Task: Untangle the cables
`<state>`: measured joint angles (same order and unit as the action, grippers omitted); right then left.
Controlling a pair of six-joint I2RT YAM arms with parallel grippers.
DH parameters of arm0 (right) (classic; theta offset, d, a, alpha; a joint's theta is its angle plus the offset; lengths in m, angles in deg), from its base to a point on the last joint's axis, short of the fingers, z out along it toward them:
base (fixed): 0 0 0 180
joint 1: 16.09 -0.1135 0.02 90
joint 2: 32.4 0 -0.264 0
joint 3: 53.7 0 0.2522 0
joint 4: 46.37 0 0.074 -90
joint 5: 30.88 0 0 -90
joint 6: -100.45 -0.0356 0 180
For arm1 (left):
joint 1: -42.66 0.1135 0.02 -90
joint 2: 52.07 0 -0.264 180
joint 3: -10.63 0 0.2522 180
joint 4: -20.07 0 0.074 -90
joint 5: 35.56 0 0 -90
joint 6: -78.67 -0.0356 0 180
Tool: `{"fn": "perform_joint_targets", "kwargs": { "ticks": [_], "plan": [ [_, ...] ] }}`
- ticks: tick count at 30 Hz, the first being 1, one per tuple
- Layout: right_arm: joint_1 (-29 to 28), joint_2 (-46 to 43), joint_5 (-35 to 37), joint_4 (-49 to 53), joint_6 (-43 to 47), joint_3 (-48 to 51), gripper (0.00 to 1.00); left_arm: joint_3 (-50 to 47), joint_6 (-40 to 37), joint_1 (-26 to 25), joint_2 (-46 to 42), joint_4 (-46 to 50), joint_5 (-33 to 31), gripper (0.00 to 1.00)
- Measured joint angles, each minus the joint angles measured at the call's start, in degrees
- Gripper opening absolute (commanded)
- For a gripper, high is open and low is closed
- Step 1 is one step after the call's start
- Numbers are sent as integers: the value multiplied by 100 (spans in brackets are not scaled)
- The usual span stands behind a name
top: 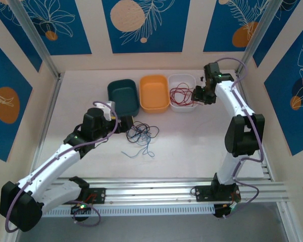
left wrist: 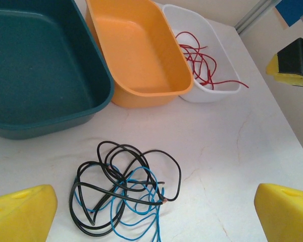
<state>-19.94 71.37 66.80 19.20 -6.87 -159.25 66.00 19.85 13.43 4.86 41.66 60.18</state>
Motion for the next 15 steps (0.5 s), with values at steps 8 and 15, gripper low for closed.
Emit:
{"fn": "perform_joint_targets", "kwargs": {
  "ticks": [8, 15],
  "plan": [
    [977, 164, -1462, -356, 452, 232, 55, 0, 4, 20, 153, -103, 153, 100],
    [1274, 787, -2269, -645, 487, 227, 55, 0, 46, 26, 267, -181, 197, 100]
  ]
}}
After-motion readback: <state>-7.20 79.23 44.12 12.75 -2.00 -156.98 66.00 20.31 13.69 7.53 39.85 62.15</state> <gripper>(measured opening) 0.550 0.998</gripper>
